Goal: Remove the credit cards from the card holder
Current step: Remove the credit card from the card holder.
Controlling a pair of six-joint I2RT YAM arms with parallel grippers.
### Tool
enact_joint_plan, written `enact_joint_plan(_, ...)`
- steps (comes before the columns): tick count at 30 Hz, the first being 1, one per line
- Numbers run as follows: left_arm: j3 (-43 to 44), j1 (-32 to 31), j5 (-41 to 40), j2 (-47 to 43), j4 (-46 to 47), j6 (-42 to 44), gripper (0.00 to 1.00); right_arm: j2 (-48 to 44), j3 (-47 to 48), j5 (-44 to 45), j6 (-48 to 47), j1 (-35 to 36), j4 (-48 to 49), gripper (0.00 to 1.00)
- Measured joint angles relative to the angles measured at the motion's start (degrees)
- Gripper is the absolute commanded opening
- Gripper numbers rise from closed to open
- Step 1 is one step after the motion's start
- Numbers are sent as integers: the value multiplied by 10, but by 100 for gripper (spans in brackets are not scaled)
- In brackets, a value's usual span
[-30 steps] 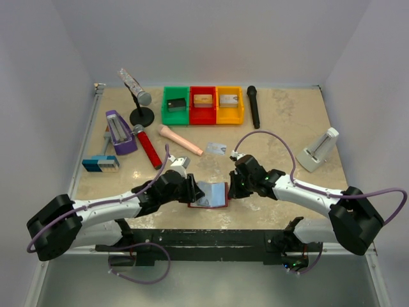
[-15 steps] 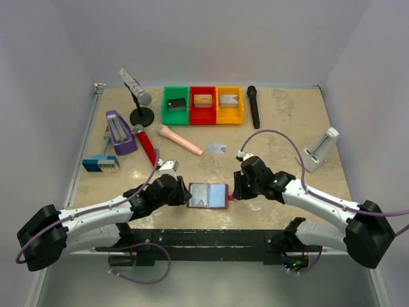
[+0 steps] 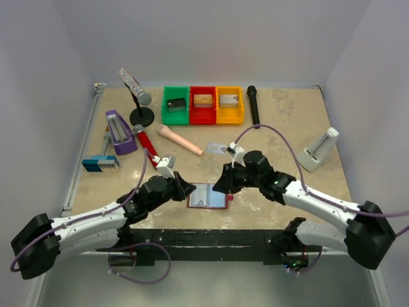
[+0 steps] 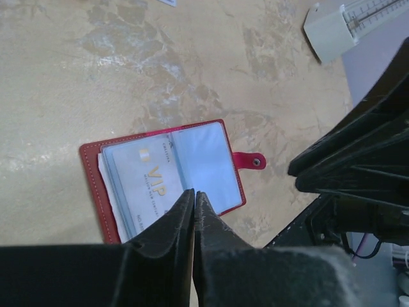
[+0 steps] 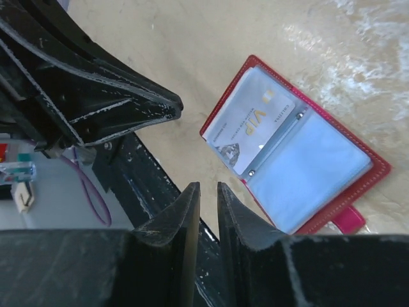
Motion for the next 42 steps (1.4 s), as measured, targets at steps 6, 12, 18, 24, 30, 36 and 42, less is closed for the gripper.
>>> enact_joint_plan(6, -1, 1, 21, 100, 65, -2, 0, 117, -72, -40, 61, -4, 136, 16)
enact_joint_plan(12, -19, 3, 16, 146, 90, -22, 0, 167, -112, -42, 89, -11, 183, 16)
enact_joint_plan(18, -33, 3, 13, 178, 103, -34, 0, 175, -122, -37, 95, -13, 210, 16)
enact_joint_plan(24, -43, 4, 11, 200, 137, -49, 0, 179, -127, -26, 95, -13, 211, 16)
enact_joint_plan(30, -59, 4, 9, 177, 139, -57, 0, 155, -130, -12, 92, -13, 193, 26)
enact_joint_plan(36, -75, 4, -1, 76, 101, -56, 0, 76, -124, -7, 88, -13, 152, 34)
enact_joint_plan(42, -58, 4, -7, 42, 80, -44, 0, 97, -71, -15, 94, -13, 145, 37)
